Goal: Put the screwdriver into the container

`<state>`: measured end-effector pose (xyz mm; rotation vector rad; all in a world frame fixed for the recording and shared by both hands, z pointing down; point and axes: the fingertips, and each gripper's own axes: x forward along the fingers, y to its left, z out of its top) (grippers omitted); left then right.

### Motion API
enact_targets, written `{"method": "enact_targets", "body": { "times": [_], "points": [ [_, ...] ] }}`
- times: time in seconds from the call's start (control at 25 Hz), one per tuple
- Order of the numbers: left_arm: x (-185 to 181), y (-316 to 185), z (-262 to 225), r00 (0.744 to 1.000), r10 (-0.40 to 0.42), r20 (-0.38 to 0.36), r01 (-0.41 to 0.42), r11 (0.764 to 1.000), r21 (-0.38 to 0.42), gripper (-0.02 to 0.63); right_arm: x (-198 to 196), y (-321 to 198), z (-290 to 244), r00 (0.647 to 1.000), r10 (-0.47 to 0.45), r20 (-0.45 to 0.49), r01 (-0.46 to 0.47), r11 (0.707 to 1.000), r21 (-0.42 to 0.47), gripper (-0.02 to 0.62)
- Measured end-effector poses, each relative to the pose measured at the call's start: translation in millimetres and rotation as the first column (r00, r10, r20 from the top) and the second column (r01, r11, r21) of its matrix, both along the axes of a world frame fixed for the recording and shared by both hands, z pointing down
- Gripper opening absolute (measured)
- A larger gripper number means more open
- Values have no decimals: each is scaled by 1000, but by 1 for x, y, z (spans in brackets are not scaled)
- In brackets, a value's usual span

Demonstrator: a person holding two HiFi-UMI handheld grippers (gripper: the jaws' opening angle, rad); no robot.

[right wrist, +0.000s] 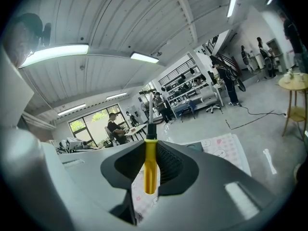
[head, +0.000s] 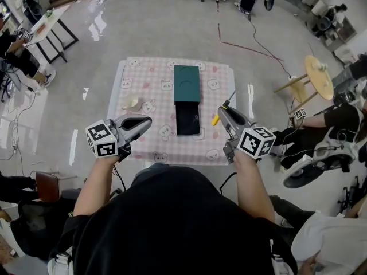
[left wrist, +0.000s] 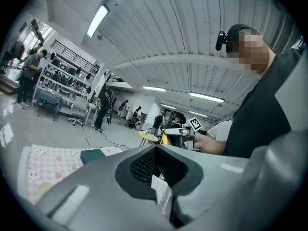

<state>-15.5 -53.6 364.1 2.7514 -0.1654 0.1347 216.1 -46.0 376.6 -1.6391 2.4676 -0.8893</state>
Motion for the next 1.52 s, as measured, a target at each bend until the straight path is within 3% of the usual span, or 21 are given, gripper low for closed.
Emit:
{"method": "enact_targets", "body": {
  "times": [0.92, 1.52],
  "points": [
    [-21, -58, 24, 999, -40, 19, 41, 998, -45, 0, -26, -65, 53, 999, -41, 21, 43, 995, -87, 104],
    [-29, -91, 38, 997, -41, 63, 46, 996, -79, 0, -35, -97, 111, 998, -49, 37, 56, 979, -196, 104]
  ]
}}
